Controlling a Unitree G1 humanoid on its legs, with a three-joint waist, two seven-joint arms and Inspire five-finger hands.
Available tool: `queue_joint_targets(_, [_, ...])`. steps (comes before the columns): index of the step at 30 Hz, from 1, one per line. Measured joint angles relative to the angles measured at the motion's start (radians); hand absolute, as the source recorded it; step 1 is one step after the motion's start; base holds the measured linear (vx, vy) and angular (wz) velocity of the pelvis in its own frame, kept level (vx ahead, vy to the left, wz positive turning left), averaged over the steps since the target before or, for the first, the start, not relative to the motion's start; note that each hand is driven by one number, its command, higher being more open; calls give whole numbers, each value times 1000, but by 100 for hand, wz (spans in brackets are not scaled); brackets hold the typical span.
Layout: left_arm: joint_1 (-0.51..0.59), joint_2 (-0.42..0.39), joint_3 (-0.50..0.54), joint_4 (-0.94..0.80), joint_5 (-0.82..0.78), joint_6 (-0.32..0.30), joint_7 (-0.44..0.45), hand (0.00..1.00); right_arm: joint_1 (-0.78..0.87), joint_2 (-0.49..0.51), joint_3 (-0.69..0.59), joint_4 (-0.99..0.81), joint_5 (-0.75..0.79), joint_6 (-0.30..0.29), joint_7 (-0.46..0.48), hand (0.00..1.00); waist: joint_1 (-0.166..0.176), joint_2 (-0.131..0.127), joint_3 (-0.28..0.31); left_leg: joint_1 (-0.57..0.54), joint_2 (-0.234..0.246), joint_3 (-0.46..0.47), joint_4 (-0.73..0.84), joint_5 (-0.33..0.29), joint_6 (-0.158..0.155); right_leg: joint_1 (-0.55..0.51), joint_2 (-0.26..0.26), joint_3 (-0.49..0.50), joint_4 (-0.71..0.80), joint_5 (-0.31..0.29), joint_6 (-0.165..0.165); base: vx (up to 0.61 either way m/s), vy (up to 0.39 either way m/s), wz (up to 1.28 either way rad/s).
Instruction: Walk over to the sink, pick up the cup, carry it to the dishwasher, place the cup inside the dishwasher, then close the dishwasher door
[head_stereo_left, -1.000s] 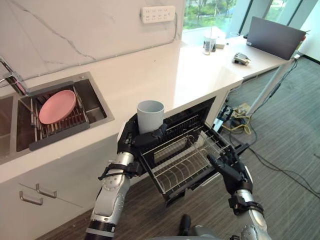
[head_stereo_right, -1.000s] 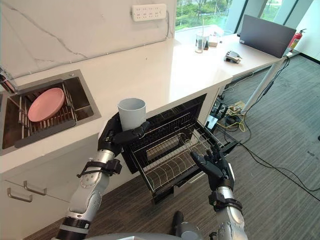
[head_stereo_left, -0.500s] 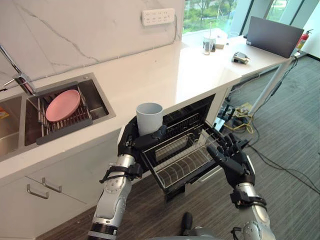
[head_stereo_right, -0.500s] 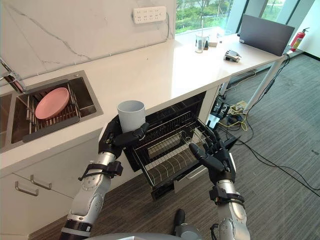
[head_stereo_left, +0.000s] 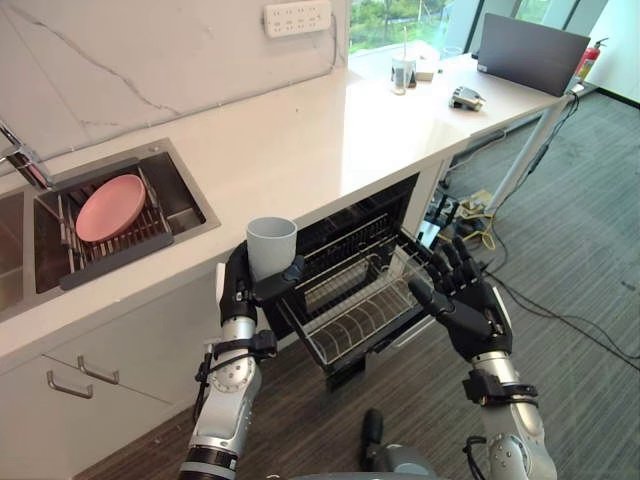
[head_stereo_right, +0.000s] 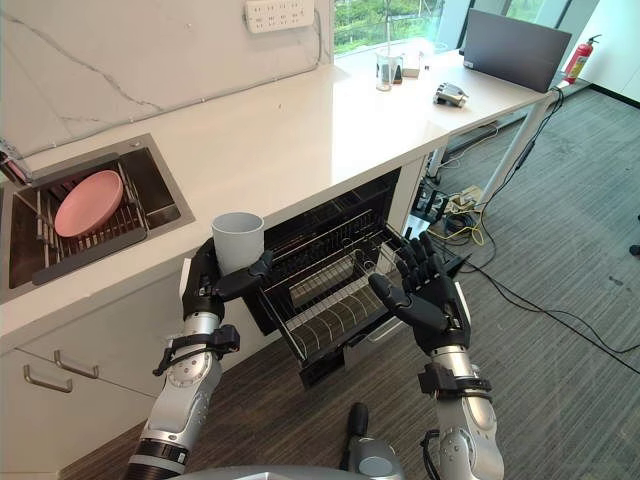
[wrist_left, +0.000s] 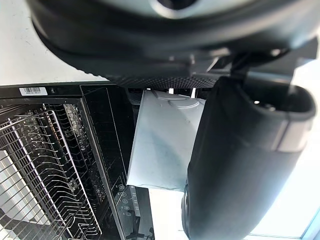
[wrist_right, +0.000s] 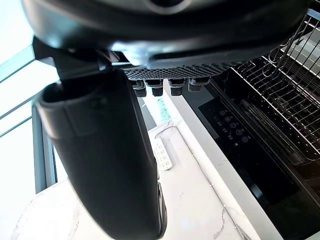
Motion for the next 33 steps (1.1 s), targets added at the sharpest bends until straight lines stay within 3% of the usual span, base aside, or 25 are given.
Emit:
queue_joint_targets(6, [-28, 1, -54, 47, -125, 14, -40, 0, -44, -25, 124, 6, 115, 35, -40, 100, 4, 0, 0, -14, -18, 9, 24, -4, 10, -15, -8, 21, 0, 16, 1, -11, 15, -9])
queue_joint_targets(9, [-69, 0, -106, 109, -171, 33, -39, 0, -125, -55, 238, 9, 148, 75, -82, 100, 19, -4, 2, -25, -40, 50, 40, -12, 22, -49, -18, 77, -5, 23, 16, -80, 74, -44])
queue_joint_targets(10, [-76, -2, -136, 115, -178, 46, -38, 0, -150, -56, 265, 21, 161, 97, -97, 100, 17, -2, 1, -25, -45, 55, 34, -10, 25, -58, -14, 90, -6, -21, 27, -61, 51, -21])
queue_joint_targets(11, [-75, -8, -148, 116, -177, 48, -39, 0, -161, -58, 276, 31, 172, 110, -104, 100, 18, 11, -1, -25, -31, 57, 19, -6, 32, -60, -8, 86, -5, -54, 63, -75, 32, -17])
queue_joint_targets(12, [-79, -19, -163, 116, -172, 48, -40, 0, -174, -64, 292, 42, 190, 138, -110, 100, 22, 22, -2, -29, -17, 65, -3, 2, 37, -74, -8, 78, 53, -47, 29, 0, 0, 0])
queue_joint_targets(13, [-85, -22, -173, 116, -152, 47, -37, 0, -179, -71, 303, 45, 196, 158, -108, 100, 19, 7, -3, -28, -25, 53, -4, 2, 31, -75, -21, 88, 123, -81, 10, 14, -9, 5])
queue_joint_targets(14, [-88, -22, -177, 118, -144, 46, -36, 0, -182, -75, 306, 50, 197, 164, -106, 100, 21, 4, -1, -27, -32, 47, 2, 3, 26, -71, -20, 87, 117, -77, 3, 69, -14, 8])
queue_joint_targets(16, [-90, -15, -176, 116, -112, 40, -30, 0, -199, -93, 323, 59, 205, 179, -107, 100, 30, 6, -3, -39, -40, -73, 11, 12, 26, -38, -3, 96, 22, -20, -10, 63, -29, -17])
queue_joint_targets(21, [-101, 1, -181, 114, -49, 38, -30, 0, -210, -105, 324, 57, 233, 191, -120, 100, 28, 1, -3, -40, -42, -110, 19, -4, 30, -20, 2, 86, -5, -8, -6, 16, 33, 2])
queue_joint_targets(27, [-110, 6, -218, 101, 1, 27, -30, 0, -220, -104, 349, 30, 213, 198, -228, 100, 47, -20, -17, -69, -41, -137, 55, -14, 36, -15, -8, 62, -5, -12, 2, -22, 30, 13])
queue_joint_targets(33, [-112, 6, -235, 96, 1, 27, -33, 0, -275, -109, 348, 30, 210, 237, -295, 100, 55, -24, -22, -78, -43, -147, 71, -15, 38, -15, -13, 55, -5, -6, 1, 8, 15, 4])
